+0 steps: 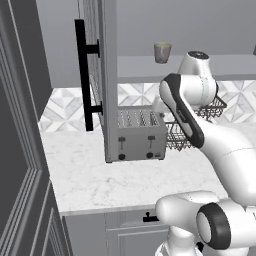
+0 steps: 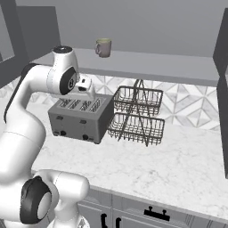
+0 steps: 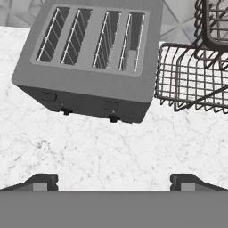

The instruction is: Gather all objects into one cabinet and sort the glasses and bowls to opposite sides.

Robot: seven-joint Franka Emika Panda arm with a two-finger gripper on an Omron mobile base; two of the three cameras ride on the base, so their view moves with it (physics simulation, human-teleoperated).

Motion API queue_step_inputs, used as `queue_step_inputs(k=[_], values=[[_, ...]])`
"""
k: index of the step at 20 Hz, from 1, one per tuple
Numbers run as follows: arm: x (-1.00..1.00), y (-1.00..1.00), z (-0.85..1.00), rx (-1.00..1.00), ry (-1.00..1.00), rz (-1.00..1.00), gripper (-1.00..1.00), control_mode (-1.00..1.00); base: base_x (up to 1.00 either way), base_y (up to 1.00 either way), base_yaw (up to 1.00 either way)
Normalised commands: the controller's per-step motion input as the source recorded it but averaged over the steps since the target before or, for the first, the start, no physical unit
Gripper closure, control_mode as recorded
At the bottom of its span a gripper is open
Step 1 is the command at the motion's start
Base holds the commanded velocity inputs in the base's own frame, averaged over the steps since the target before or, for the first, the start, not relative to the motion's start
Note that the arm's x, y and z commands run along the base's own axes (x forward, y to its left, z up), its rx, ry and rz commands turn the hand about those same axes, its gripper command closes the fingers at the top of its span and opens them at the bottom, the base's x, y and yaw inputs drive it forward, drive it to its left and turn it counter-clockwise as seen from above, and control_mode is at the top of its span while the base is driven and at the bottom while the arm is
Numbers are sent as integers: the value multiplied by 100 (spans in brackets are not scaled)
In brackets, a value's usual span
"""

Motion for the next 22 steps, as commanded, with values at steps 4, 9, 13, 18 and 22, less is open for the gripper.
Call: queue_step_inputs(k=[4, 9, 13, 18, 22], values=[[-4, 13, 45, -8, -25, 0, -100, -100, 0, 0, 0], [-4, 6, 36, -8, -25, 0, -100, -100, 0, 0, 0], [-3, 0, 48, -5, -25, -2, -100, -100, 0, 0, 0], [-26, 0, 56, -5, -26, -9, -100, -100, 0, 0, 0], [-12, 14, 51, -7, -23, -24, -100, -100, 0, 0, 0]])
